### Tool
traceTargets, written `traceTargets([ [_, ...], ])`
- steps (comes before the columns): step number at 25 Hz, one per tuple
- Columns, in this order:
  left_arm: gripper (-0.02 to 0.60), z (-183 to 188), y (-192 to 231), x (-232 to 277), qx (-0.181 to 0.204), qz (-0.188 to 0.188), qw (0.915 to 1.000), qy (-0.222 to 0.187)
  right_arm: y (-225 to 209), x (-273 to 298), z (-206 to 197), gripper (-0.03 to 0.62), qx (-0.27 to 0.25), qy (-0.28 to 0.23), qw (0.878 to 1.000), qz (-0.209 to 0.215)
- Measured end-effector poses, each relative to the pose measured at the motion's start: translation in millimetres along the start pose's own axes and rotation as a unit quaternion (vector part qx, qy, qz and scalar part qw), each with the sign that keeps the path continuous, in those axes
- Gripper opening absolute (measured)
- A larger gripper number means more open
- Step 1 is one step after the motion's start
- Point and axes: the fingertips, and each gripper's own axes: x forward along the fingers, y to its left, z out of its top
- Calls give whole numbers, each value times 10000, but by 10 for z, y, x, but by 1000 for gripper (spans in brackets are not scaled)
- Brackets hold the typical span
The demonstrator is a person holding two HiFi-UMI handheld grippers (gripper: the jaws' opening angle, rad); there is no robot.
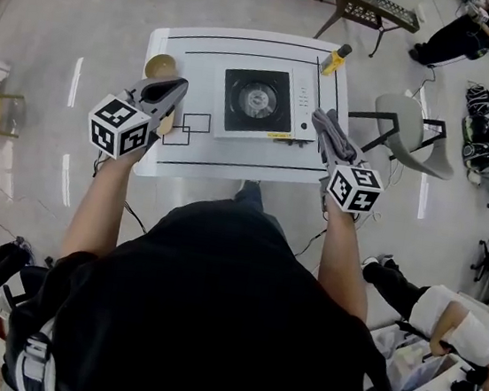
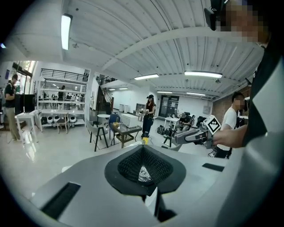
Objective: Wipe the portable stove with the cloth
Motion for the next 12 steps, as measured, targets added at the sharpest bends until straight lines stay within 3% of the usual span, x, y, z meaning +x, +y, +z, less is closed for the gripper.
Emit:
traceTargets([
  [12,21,-146,303,656,-126,47,9997,214,-534,762,-236,115,-532,661,9964,88],
])
